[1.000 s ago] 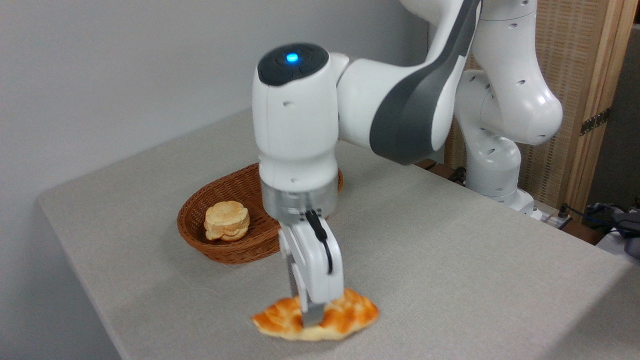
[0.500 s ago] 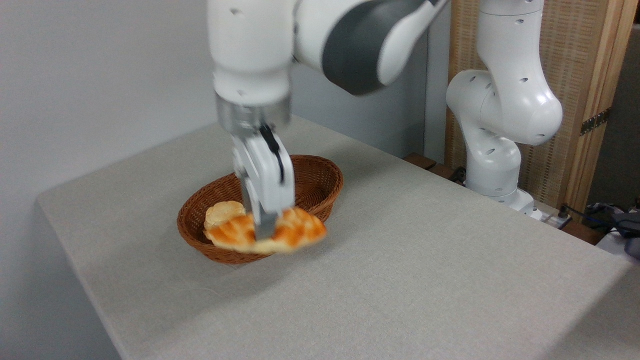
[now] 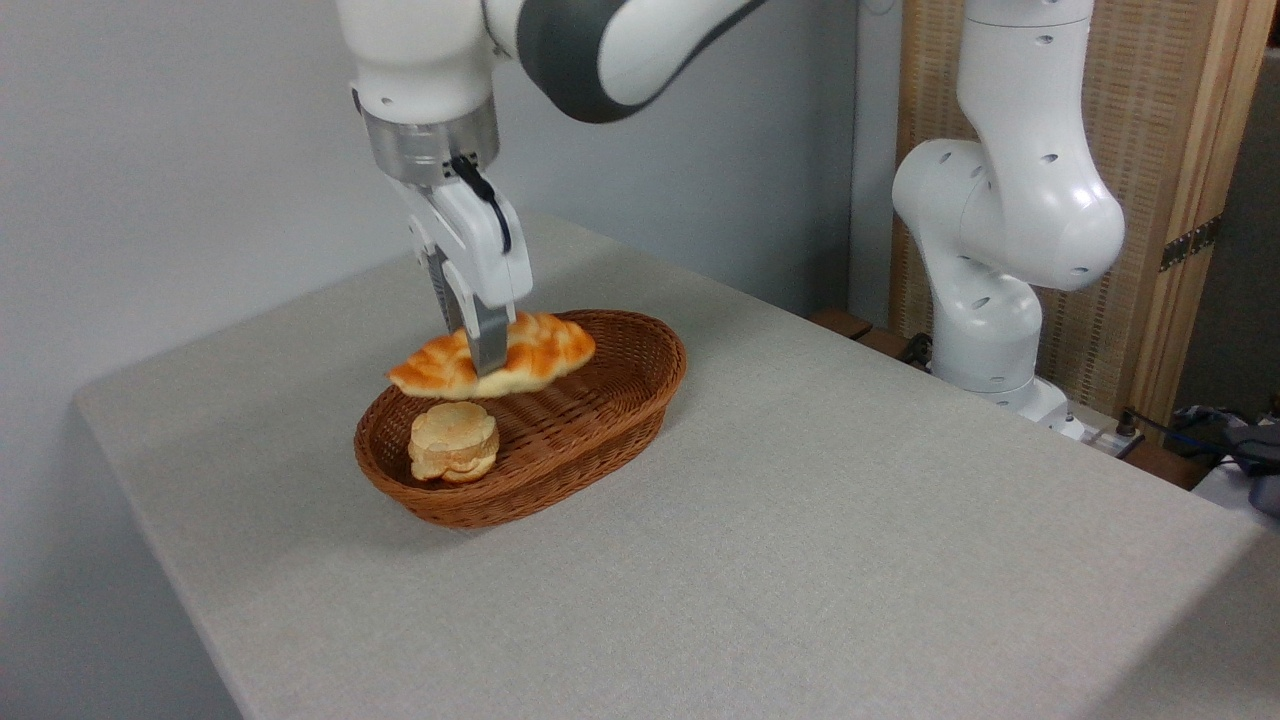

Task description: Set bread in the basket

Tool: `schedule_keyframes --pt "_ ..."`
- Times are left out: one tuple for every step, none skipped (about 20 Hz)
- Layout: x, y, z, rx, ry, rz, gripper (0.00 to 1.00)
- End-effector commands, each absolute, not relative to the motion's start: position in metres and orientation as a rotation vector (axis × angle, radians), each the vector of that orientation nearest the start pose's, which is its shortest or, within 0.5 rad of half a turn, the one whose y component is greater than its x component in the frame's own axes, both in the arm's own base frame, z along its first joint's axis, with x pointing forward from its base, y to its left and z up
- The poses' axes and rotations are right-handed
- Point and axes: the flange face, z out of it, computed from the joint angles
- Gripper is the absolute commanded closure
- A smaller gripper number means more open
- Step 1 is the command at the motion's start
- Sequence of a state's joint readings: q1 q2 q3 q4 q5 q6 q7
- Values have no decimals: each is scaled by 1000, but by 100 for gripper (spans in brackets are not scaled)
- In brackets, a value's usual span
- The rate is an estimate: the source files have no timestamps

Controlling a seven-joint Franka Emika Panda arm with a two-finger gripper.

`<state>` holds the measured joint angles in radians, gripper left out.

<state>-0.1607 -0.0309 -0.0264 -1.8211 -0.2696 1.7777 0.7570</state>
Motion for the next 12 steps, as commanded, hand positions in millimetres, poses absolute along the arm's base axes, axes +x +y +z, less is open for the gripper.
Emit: schedule_keyframes --pt "525 -155 552 -3144 1306 -49 63" --pt "523 -160 552 -3152 1287 -40 63" --pt "522 -165 551 -3174 1233 -25 63" --pt "522 -167 550 -3185 1206 -19 63" --pt "522 -170 548 -3197 1171 -4 61" --pt "522 -172 546 -3199 1168 3 59" --pt "523 -172 544 -3199 1167 8 44" --pt "523 -172 542 -3199 1164 17 14" --pt "523 -171 542 -3181 1169 17 3" --pt "524 -171 542 -3171 1169 18 1" --pt "524 -170 540 -3156 1170 26 0" --pt "523 -174 540 -3145 1182 29 0"
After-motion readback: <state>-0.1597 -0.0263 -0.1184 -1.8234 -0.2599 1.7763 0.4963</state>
